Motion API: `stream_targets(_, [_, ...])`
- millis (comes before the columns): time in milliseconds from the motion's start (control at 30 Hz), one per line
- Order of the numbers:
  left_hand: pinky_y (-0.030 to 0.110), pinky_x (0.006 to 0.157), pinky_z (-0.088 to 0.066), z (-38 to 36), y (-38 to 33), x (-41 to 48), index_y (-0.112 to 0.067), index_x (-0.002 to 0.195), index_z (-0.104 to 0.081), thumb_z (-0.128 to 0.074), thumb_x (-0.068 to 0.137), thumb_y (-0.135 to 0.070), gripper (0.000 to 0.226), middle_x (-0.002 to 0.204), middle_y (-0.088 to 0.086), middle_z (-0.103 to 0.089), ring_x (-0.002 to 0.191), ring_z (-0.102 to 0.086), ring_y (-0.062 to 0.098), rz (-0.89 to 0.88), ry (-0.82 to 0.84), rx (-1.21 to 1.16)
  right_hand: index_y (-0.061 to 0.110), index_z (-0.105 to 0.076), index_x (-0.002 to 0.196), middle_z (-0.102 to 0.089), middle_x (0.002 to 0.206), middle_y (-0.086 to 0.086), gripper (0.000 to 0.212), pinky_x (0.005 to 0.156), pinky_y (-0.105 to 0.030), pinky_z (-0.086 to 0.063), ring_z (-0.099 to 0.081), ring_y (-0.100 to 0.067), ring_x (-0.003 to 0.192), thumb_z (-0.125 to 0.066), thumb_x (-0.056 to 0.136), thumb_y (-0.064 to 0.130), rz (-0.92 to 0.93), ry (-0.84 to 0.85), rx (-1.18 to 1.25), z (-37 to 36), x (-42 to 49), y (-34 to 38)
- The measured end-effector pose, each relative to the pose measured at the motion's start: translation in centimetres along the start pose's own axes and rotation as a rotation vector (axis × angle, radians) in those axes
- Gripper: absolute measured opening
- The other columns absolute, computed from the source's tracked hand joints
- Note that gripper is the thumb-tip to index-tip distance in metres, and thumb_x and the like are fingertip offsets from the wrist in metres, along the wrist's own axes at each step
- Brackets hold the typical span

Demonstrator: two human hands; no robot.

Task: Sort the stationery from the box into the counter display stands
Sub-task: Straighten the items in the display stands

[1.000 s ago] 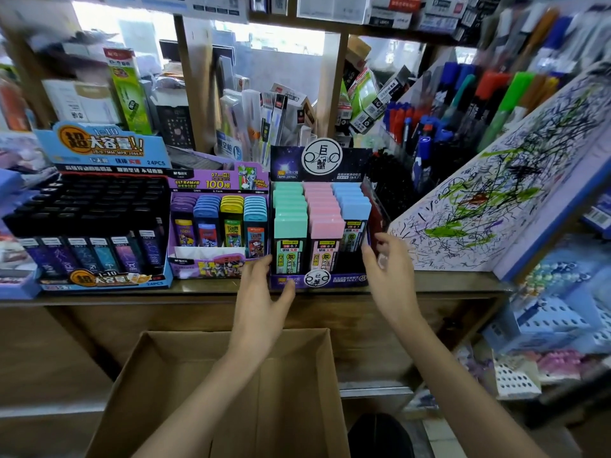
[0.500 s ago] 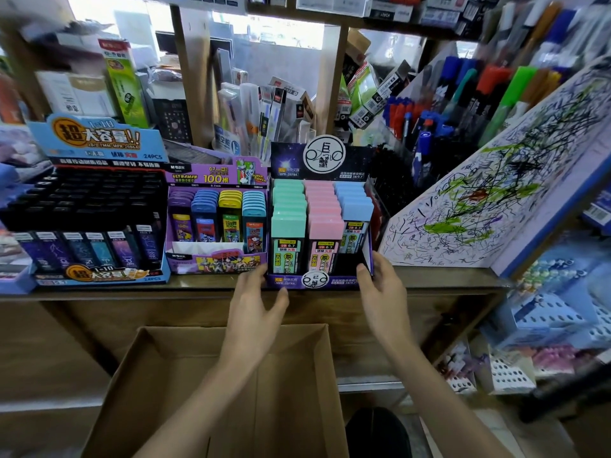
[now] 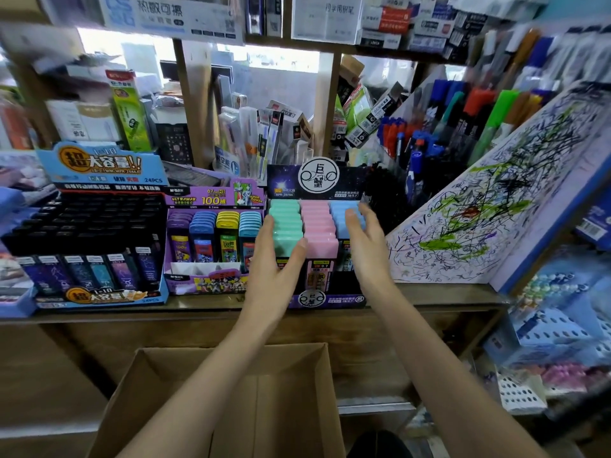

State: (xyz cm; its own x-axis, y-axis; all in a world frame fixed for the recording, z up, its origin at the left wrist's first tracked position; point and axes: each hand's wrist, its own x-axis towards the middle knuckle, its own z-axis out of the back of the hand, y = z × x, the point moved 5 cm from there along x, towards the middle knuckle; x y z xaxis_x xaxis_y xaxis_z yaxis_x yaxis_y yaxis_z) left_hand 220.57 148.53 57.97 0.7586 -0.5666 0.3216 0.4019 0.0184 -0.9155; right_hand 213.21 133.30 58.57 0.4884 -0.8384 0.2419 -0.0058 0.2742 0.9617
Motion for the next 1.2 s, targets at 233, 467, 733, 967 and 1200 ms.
stream_targets(233, [0.039, 0.116, -0.026, 0.9, 0.2, 2.0, -0.024, 0.150, -0.020, -0.051, 0.094, -0.039, 0.065, 0.153, -0.008, -0.029, 0.139, -0.029, 0.009, 0.078, 0.032, -0.062, 0.022, -0.035, 0.144, -0.039, 0.146, 0.006, 0.050, 0.099, -0.023, -0.029, -0.038, -0.007, 0.128, -0.044, 0.097, 0.040, -0.011, 0.017, 0.038, 0.6, 0.7, -0.2])
stream_targets(467, [0.023, 0.098, -0.035, 0.5, 0.8, 3.5, -0.024, 0.148, -0.028, -0.054, 0.094, -0.030, 0.060, 0.147, -0.008, -0.039, 0.120, -0.042, 0.003, 0.139, 0.032, -0.113, 0.026, -0.032, 0.145, -0.034, 0.149, 0.008, 0.054, 0.101, -0.025, -0.027, -0.034, -0.004, 0.126, -0.044, 0.096, 0.044, -0.020, 0.037, 0.043, -0.1, 0.8, -0.4])
stream_targets(733, [0.018, 0.094, -0.035, 0.5, 0.3, 4.5, -0.022, 0.145, -0.034, -0.051, 0.094, -0.020, 0.053, 0.142, -0.007, -0.043, 0.114, -0.046, 0.001, 0.143, -0.016, -0.123, 0.024, -0.038, 0.142, -0.035, 0.148, 0.006, 0.047, 0.099, -0.025, -0.029, -0.037, -0.005, 0.122, -0.046, 0.097, 0.037, -0.009, 0.005, 0.003, -0.6, 1.6, 0.0])
stream_targets(967, [0.025, 0.106, -0.021, -0.2, 0.6, 5.5, -0.026, 0.142, -0.038, -0.049, 0.095, -0.019, 0.049, 0.153, -0.009, -0.029, 0.139, -0.026, 0.010, 0.161, 0.019, -0.193, 0.023, -0.032, 0.144, -0.029, 0.153, 0.005, 0.050, 0.115, -0.037, -0.026, -0.029, -0.013, 0.138, -0.043, 0.098, 0.038, 0.047, 0.025, -0.105, -0.3, 1.6, 0.6])
stream_targets(1200, [0.022, 0.110, -0.021, 0.6, 0.1, 5.2, -0.027, 0.141, -0.040, -0.047, 0.098, -0.026, 0.044, 0.153, -0.011, -0.028, 0.140, -0.024, 0.005, 0.079, 0.065, -0.195, 0.025, -0.031, 0.145, -0.021, 0.155, 0.010, 0.050, 0.117, -0.037, -0.021, -0.020, -0.008, 0.142, -0.040, 0.099, 0.040, 0.160, 0.118, -0.186, 0.4, 0.3, 1.8])
